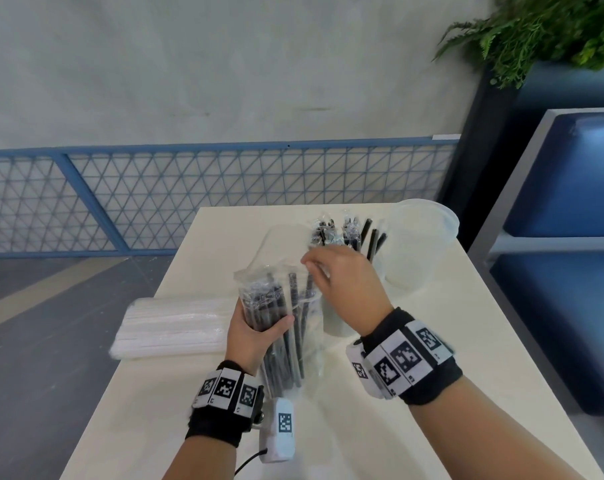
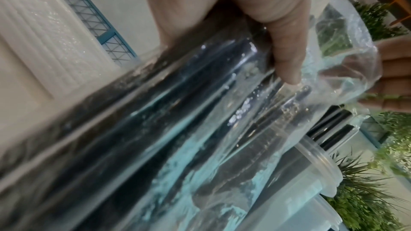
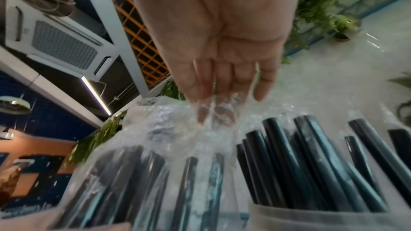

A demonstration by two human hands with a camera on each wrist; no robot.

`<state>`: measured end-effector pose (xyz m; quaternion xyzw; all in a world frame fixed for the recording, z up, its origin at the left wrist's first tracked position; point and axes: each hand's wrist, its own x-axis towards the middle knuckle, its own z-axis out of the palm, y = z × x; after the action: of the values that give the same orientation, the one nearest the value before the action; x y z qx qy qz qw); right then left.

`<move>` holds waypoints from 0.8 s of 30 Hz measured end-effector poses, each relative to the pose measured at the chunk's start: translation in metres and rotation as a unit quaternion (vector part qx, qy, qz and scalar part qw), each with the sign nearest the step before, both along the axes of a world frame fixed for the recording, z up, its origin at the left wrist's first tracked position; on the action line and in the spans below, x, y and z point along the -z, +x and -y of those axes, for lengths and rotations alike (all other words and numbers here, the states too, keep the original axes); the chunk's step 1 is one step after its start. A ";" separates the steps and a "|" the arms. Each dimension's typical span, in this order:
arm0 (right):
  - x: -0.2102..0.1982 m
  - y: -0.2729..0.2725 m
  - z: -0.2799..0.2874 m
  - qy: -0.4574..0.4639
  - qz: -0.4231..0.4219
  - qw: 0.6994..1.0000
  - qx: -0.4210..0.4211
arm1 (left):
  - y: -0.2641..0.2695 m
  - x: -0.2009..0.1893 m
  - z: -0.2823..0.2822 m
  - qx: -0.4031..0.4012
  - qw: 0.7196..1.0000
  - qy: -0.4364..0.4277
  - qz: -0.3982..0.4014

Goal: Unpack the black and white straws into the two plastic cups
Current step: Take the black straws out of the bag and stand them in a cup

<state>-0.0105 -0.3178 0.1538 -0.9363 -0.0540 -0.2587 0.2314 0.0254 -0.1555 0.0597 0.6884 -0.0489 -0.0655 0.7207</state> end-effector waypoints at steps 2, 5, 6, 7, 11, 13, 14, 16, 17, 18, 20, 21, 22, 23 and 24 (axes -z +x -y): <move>0.000 -0.002 0.000 -0.064 -0.061 0.995 0.041 | -0.003 -0.003 0.000 0.028 1.000 -0.005 0.004; -0.007 -0.004 -0.001 -0.100 -0.140 0.983 0.066 | -0.005 -0.001 -0.003 0.056 0.998 -0.009 0.006; -0.010 -0.004 -0.001 -0.115 -0.176 0.976 0.063 | -0.005 -0.001 -0.004 0.058 0.998 -0.005 0.007; -0.011 -0.003 -0.002 -0.120 -0.211 0.969 0.052 | -0.005 0.000 -0.005 0.062 0.998 0.001 0.007; -0.012 -0.001 -0.002 -0.045 -0.324 0.944 -0.047 | -0.005 0.001 -0.006 0.079 0.997 0.010 0.005; -0.008 -0.003 -0.002 -0.029 -0.336 0.937 -0.092 | -0.004 0.002 -0.008 0.089 0.996 0.014 0.009; -0.006 -0.004 -0.004 -0.031 -0.335 0.936 -0.104 | -0.004 0.003 -0.010 0.094 0.995 0.015 0.012; -0.001 -0.006 -0.007 -0.031 -0.311 0.943 -0.113 | -0.004 0.001 -0.010 0.113 0.993 0.014 0.013; 0.001 -0.007 -0.009 -0.022 -0.291 0.950 -0.114 | -0.005 0.000 -0.010 0.122 0.992 0.012 0.013; 0.003 -0.008 -0.010 -0.006 -0.272 0.955 -0.114 | -0.005 -0.001 -0.010 0.130 0.991 0.005 0.014; 0.008 -0.009 -0.014 0.038 -0.247 0.961 -0.118 | -0.005 -0.003 -0.010 0.145 0.989 -0.013 0.015; 0.011 -0.010 -0.016 0.059 -0.246 0.960 -0.119 | -0.005 -0.003 -0.010 0.154 0.988 -0.018 0.014; 0.014 -0.010 -0.018 0.081 -0.248 0.958 -0.117 | -0.005 -0.004 -0.011 0.160 0.987 -0.020 0.011; 0.016 -0.010 -0.019 0.102 -0.250 0.956 -0.114 | -0.005 -0.004 -0.011 0.167 0.986 -0.021 0.008; 0.018 -0.010 -0.020 0.127 -0.250 0.954 -0.107 | -0.005 -0.005 -0.012 0.171 0.985 -0.022 0.007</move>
<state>-0.0205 -0.2979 0.1355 -0.9224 -0.0613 0.0055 0.3813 0.0205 -0.1438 0.0648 0.6544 -0.1724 -0.1816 0.7135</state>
